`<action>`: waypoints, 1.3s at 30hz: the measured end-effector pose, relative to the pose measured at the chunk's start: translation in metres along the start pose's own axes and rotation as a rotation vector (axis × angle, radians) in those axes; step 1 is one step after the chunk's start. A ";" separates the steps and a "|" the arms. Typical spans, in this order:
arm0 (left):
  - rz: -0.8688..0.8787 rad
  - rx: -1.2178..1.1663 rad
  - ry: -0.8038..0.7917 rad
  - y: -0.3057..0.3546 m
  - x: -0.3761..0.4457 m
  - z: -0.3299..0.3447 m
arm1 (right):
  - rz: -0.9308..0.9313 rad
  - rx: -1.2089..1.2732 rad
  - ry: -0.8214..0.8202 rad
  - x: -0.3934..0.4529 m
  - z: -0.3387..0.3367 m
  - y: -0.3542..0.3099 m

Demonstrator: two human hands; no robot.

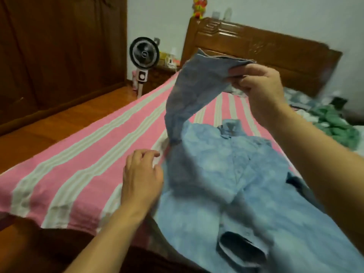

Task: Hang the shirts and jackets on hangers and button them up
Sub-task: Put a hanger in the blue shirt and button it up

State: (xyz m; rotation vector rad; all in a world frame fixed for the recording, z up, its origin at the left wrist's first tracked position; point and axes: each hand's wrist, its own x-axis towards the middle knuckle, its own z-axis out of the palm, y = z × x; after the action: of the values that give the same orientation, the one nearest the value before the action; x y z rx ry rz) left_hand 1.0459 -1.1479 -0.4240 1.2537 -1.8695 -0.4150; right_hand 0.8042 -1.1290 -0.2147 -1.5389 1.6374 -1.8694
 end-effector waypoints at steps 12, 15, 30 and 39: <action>0.150 -0.157 -0.537 0.127 -0.077 0.065 | 0.713 -0.989 -0.005 -0.231 -0.240 0.083; 0.216 -0.193 -0.558 0.138 -0.088 0.081 | 0.682 -0.850 -0.081 -0.220 -0.220 0.093; 0.483 -0.070 -0.676 0.130 -0.096 0.091 | 0.883 -0.377 -0.126 -0.223 -0.226 0.132; 0.363 -0.349 -0.430 0.168 -0.128 0.081 | 0.688 0.521 0.008 -0.240 -0.152 0.063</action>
State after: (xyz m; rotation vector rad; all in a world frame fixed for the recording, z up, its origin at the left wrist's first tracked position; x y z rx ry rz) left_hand 0.9019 -0.9734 -0.4200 0.6049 -2.2064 -0.8163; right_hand 0.7592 -0.8876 -0.3713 -0.6446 1.2920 -1.6977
